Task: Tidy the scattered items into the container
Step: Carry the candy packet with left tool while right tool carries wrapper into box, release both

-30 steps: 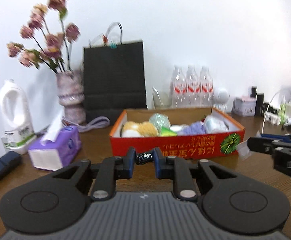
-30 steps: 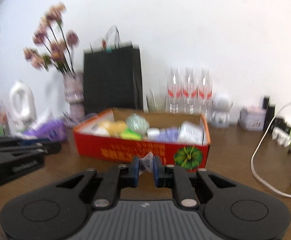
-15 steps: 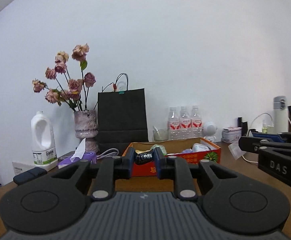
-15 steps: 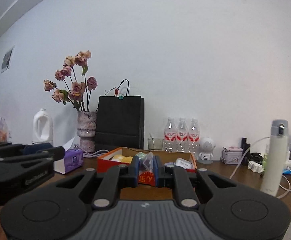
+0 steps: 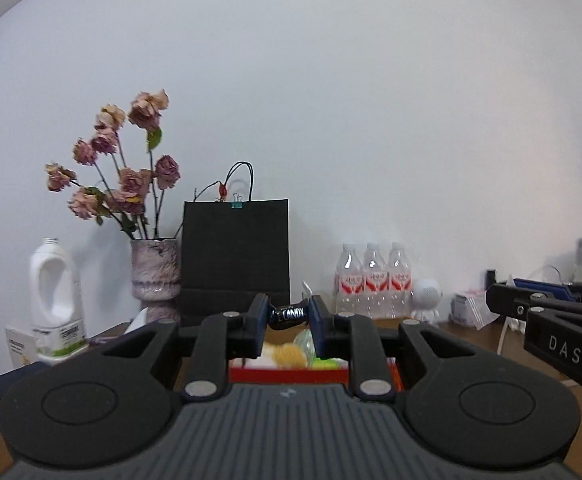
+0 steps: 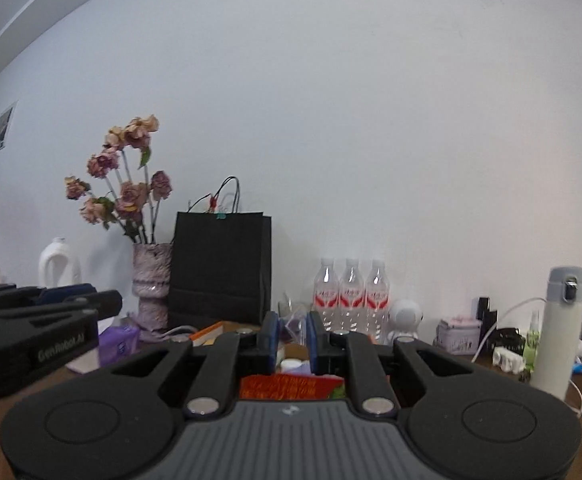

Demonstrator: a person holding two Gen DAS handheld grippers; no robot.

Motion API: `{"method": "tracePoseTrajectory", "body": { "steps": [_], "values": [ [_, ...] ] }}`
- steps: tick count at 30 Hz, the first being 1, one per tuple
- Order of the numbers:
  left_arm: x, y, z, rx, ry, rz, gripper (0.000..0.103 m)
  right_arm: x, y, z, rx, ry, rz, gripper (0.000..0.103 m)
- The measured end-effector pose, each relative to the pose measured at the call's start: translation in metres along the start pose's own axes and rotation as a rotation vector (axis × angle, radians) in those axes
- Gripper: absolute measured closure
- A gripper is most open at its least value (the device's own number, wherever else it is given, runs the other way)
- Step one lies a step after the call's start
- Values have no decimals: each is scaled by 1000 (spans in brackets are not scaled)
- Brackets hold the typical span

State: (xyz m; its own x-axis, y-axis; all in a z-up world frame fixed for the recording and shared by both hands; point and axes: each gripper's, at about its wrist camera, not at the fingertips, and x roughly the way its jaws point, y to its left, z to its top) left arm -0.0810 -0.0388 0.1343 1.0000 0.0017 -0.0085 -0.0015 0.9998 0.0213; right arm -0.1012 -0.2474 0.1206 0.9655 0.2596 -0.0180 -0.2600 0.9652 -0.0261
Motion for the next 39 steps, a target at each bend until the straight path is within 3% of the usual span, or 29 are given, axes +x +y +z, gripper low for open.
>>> {"method": "tracePoseTrajectory", "body": {
  "steps": [4,7,9,11,13,16,20,22,23,26,28,30,33,36,39],
  "values": [
    [80,-11,16,3,6,-53,80,69,-13,22,53,-7,3,89],
    [134,-17,25,-14,71,-44,80,126,-17,36,56,-1,1,90],
    [163,-14,34,-59,137,-69,80,153,-21,42,71,21,10,90],
    [198,-13,42,-63,254,-159,79,179,-27,49,89,80,26,90],
    [242,-15,44,-83,421,-273,79,214,-39,59,121,202,72,89],
    [300,-18,28,-156,658,-371,79,279,-56,64,187,463,114,89],
    [350,-31,-15,-133,854,-372,78,352,-75,45,231,710,124,89],
    [367,-34,-42,-137,927,-364,62,379,-81,24,273,806,139,89],
    [373,-32,-53,-152,958,-354,61,389,-81,11,274,847,136,89],
    [381,-27,-68,-174,972,-381,52,413,-78,-17,232,937,120,89],
    [382,-24,-62,-153,968,-427,33,426,-71,-29,187,990,125,81],
    [379,-20,-50,-113,951,-440,30,430,-65,-35,142,1018,128,67],
    [377,-10,-35,-59,944,-431,23,432,-62,-31,112,1018,124,61],
    [384,7,-28,-40,980,-324,21,435,-67,-21,141,1021,118,51],
    [387,26,-25,-37,1004,-191,11,435,-73,-6,164,1047,99,45]
  ]
}}
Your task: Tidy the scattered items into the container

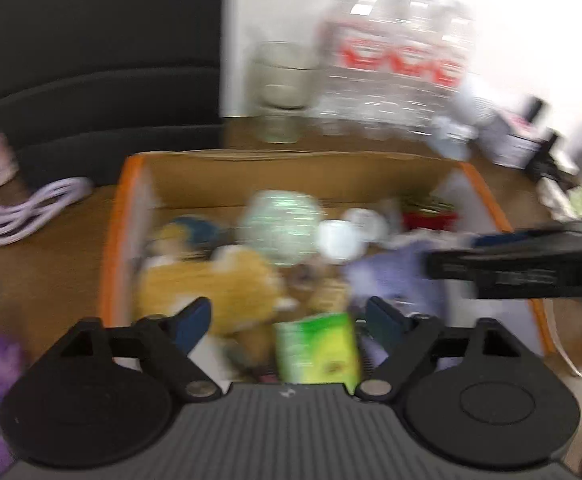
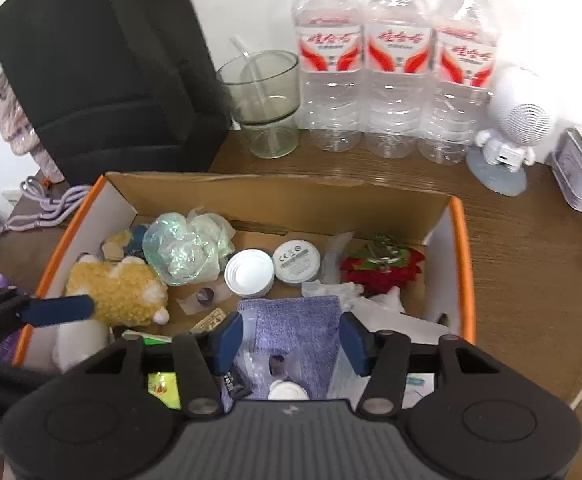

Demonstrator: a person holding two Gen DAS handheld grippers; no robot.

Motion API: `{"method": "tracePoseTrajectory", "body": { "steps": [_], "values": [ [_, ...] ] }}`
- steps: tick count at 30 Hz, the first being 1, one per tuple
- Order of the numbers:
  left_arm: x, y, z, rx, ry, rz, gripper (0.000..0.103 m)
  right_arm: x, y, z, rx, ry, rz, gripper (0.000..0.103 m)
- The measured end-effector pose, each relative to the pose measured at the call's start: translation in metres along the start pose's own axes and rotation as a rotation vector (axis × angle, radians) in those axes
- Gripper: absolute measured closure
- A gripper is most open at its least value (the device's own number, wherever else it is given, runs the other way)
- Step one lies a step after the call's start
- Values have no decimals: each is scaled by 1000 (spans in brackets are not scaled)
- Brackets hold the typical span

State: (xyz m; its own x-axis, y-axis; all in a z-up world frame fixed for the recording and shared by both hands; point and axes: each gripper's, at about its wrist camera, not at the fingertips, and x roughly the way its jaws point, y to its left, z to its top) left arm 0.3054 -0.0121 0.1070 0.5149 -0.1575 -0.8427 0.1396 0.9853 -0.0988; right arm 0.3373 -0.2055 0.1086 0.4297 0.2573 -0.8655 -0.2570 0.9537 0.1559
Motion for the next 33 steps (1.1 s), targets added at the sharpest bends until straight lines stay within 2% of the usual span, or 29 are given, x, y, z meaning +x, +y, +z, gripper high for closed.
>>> {"method": "tracePoseTrajectory", "body": {
  "steps": [1,3,6,9,11,12,14,16,18,23,26,29,33],
  "values": [
    [-1,4,1,-22,5,39,11,-4,-1,2,8,9,-13,34],
    [-6,10,-1,-56,18,74,11,-12,-4,2,27,13,-63,19],
    [-18,9,-6,-63,6,97,10,-18,-7,-7,38,33,-67,17],
    [-44,1,-16,-53,-86,162,7,-33,-3,-19,40,13,-48,17],
    [-66,-7,-31,-59,-217,188,4,-53,3,-31,37,-69,-56,17],
    [-77,-11,-40,-52,-290,186,1,-65,8,-39,28,-138,-61,17],
    [-94,-19,-62,-28,-419,184,1,-89,17,-67,-20,-360,-66,12],
    [-105,-27,-79,-2,-482,200,1,-99,24,-93,-70,-517,-101,9],
    [-117,-34,-92,6,-524,201,1,-105,32,-110,-97,-565,-133,9],
    [-148,-40,-125,-38,-584,182,1,-132,40,-136,-49,-601,-86,9],
    [-168,-45,-175,-31,-629,169,0,-147,43,-172,-17,-615,-99,9],
    [-184,-58,-244,2,-654,184,0,-163,48,-238,-6,-648,-90,8],
    [-205,-61,-343,-31,-689,193,0,-178,54,-335,-2,-681,-104,8]
  ]
}}
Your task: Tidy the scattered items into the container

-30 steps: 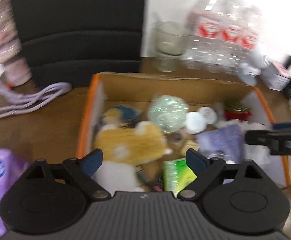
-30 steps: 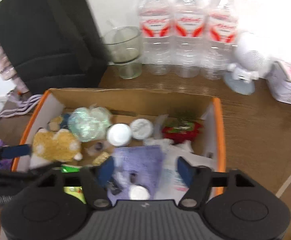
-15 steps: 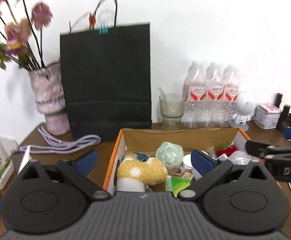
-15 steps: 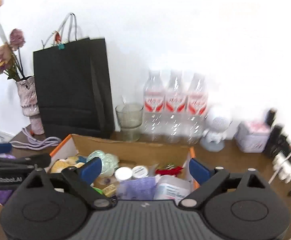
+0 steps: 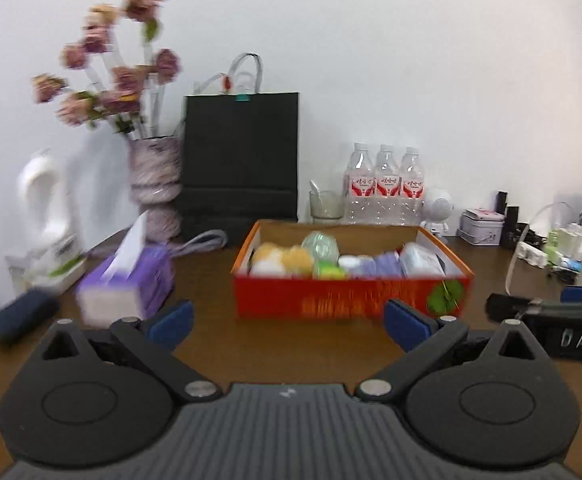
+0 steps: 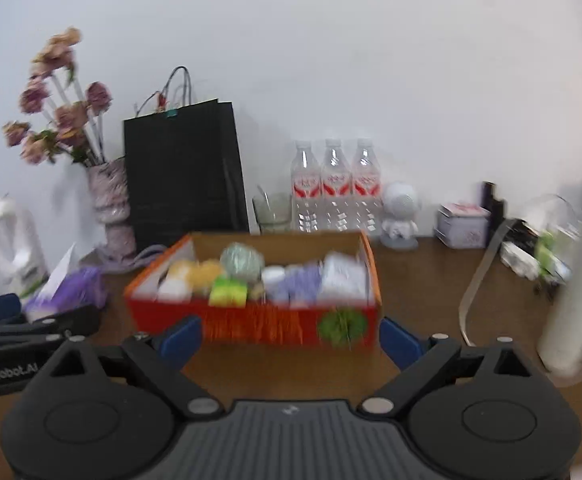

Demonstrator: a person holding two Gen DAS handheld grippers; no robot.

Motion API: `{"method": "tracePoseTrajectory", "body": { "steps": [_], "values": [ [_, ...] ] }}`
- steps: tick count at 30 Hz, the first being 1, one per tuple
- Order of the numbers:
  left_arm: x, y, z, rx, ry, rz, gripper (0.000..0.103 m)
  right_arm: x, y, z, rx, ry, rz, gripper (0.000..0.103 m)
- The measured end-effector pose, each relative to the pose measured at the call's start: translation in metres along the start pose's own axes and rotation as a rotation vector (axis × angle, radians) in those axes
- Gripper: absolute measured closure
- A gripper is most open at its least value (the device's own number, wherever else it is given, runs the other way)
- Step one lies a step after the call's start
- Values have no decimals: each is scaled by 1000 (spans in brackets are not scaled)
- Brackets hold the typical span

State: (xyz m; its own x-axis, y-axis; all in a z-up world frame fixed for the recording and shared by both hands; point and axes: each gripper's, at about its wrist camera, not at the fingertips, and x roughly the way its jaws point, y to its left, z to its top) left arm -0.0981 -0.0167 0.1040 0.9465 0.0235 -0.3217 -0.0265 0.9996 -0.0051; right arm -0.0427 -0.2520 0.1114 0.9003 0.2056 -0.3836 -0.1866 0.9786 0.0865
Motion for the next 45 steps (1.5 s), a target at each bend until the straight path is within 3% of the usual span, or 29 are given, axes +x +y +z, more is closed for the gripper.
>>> {"method": "tracePoseTrajectory", "body": {
  "steps": [4,9,13,17,24,29,37,45],
  "values": [
    [-45,15,-46,10,23,40,0,-68,0,-61,6,-72,24,6],
    [-55,24,-53,17,33,63,0,-94,9,-92,-75,-53,10,4],
    [-32,19,-49,17,66,45,0,-74,9,-90,-58,11,3,3],
    [17,9,-45,12,157,-9,0,-41,0,-89,-6,88,23,3],
    [73,7,-48,36,269,9,0,35,-6,-80,35,232,24,3],
    [84,7,-52,50,311,26,0,53,-4,-83,7,267,-1,3],
    [88,2,-59,101,366,-36,0,56,0,-89,-53,295,-26,3],
    [89,3,-61,40,371,-19,0,57,-1,-90,-77,308,-16,0]
  ]
}}
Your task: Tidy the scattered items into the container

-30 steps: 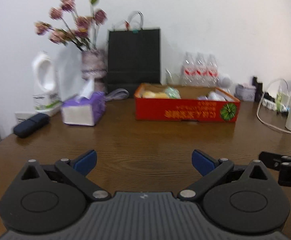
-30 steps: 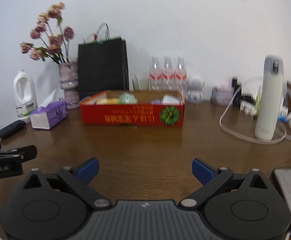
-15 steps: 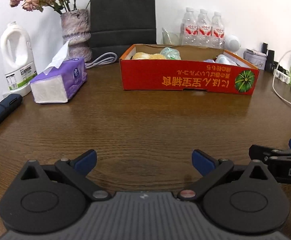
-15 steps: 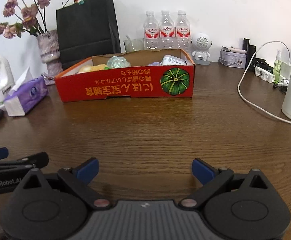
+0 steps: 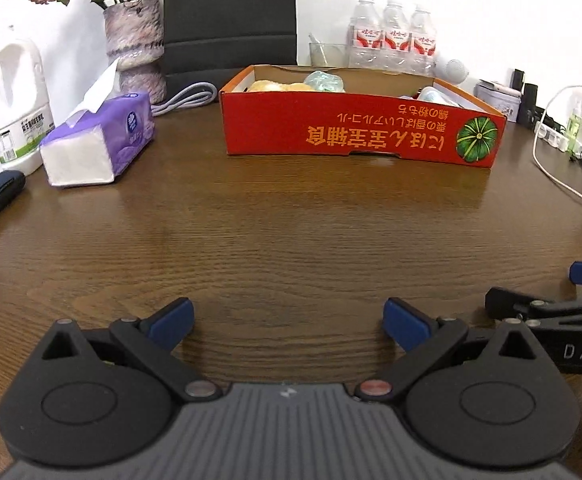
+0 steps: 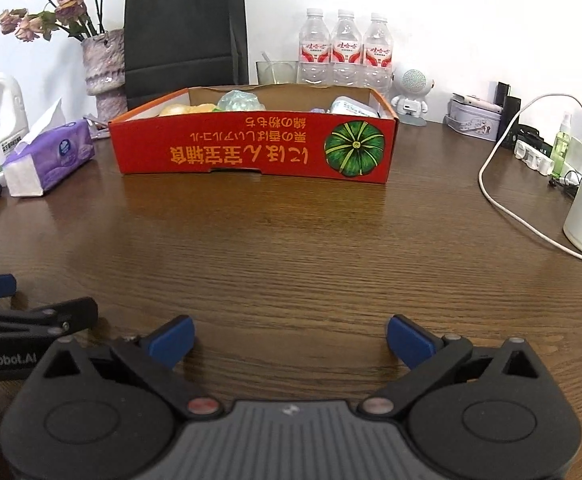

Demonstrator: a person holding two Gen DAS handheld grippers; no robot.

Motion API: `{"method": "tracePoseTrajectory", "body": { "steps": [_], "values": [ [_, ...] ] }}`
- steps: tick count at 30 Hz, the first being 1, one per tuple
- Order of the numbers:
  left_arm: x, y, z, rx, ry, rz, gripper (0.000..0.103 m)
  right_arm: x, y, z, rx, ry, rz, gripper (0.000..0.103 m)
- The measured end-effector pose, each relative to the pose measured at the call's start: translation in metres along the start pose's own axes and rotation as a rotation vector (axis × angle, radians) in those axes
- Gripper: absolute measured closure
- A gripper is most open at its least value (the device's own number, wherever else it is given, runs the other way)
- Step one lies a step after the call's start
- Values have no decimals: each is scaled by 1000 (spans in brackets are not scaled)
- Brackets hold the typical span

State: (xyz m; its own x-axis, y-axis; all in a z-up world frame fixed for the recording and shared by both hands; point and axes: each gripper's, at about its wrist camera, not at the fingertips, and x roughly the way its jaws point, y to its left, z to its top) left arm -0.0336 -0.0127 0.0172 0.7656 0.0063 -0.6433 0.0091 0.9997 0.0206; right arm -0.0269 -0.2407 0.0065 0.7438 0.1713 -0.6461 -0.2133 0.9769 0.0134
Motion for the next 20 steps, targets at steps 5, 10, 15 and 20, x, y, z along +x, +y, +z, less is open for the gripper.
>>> {"method": "tracePoseTrajectory", "body": {
  "steps": [5,10,15,20],
  "values": [
    [0,0,0,-4,2,-4,0,0,0,0,1,0,-1,0],
    [0,0,0,-5,2,-3,0,-1,0,-1,7,0,-7,0],
    [0,0,0,-5,2,-3,0,-1,0,-1,6,0,-7,0],
    [0,0,0,-5,2,-3,0,-1,0,-1,6,0,-7,0]
  ]
}}
